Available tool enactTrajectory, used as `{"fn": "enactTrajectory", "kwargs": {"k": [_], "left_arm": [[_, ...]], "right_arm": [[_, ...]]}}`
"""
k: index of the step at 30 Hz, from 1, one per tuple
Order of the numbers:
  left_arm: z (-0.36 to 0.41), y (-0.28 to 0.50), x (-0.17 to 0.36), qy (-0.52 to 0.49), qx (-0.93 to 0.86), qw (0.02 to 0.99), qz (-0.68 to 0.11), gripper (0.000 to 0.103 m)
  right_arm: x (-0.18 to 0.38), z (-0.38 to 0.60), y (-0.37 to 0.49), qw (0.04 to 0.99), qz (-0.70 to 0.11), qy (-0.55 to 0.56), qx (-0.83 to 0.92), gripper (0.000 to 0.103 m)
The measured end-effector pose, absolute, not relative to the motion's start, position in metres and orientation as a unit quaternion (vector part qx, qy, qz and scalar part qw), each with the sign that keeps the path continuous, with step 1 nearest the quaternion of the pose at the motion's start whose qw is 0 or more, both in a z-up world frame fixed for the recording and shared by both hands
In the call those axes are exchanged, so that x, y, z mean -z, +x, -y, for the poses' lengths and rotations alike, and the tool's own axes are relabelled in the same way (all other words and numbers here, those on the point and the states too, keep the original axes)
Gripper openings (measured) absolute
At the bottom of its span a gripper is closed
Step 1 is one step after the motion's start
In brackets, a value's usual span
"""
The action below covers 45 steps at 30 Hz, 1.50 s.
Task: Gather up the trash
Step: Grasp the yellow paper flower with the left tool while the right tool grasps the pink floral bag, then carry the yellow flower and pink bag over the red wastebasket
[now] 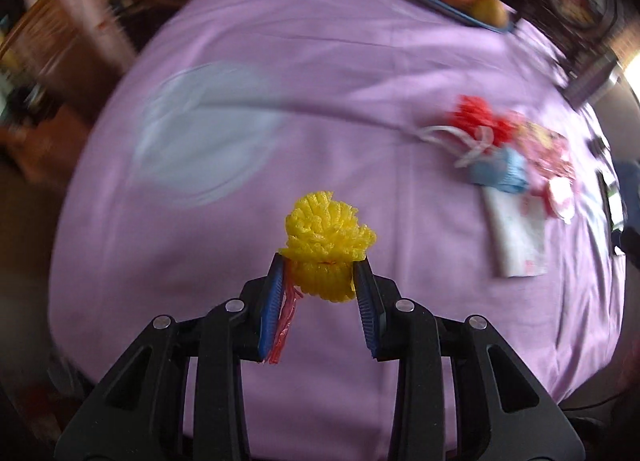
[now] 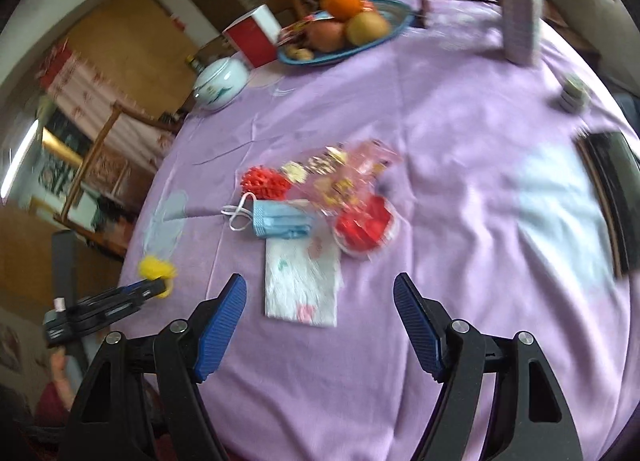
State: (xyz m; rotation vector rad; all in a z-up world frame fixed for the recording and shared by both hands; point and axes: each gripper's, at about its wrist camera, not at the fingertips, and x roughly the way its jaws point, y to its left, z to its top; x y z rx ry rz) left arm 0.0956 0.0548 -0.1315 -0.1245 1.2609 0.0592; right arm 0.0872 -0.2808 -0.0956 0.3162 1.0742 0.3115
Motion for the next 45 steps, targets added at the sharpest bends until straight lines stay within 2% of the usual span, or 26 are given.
{"fn": "enactTrajectory", "kwargs": {"k": [9, 16, 17, 18, 19, 21, 25, 34, 45], "left_arm": [[-0.111, 0.047, 0.113, -0.098, -0.113, 0.801, -0.580, 0.036], [-0.121, 0.024, 0.103, -0.114, -0.140, 0.799, -0.574, 0.036], [-0.121, 0.023, 0.102, -0.114, -0.142, 0.799, -0.573, 0.036], [-0.121, 0.022, 0.100, -0.114, -0.141, 0.800, -0.572, 0.036], [-0.120, 0.022, 0.100, -0.114, -0.140, 0.801, -0.571, 0.037], [-0.119, 0.022, 0.099, -0.113, -0.136, 0.802, -0.570, 0.037], [-0.112, 0.031, 0.099, -0.107, -0.119, 0.807, -0.569, 0.037], [-0.089, 0.058, 0.095, -0.081, -0.062, 0.820, -0.564, 0.037], [-0.063, 0.077, 0.088, -0.059, -0.004, 0.835, -0.548, 0.037]], "right_arm": [[0.118, 0.276, 0.151, 0.825, -0.525, 0.156, -0.141, 0.079], [0.140, 0.264, 0.174, 0.822, -0.541, 0.126, -0.125, 0.081], [0.140, 0.263, 0.175, 0.824, -0.539, 0.119, -0.125, 0.077], [0.139, 0.262, 0.175, 0.826, -0.537, 0.115, -0.128, 0.062], [0.137, 0.262, 0.174, 0.827, -0.535, 0.110, -0.131, 0.054], [0.133, 0.263, 0.171, 0.828, -0.531, 0.110, -0.139, 0.032], [0.115, 0.269, 0.159, 0.843, -0.504, 0.116, -0.147, 0.027], [0.076, 0.283, 0.118, 0.860, -0.466, 0.147, -0.147, 0.027], [0.058, 0.278, 0.070, 0.862, -0.454, 0.161, -0.156, 0.027]]}}
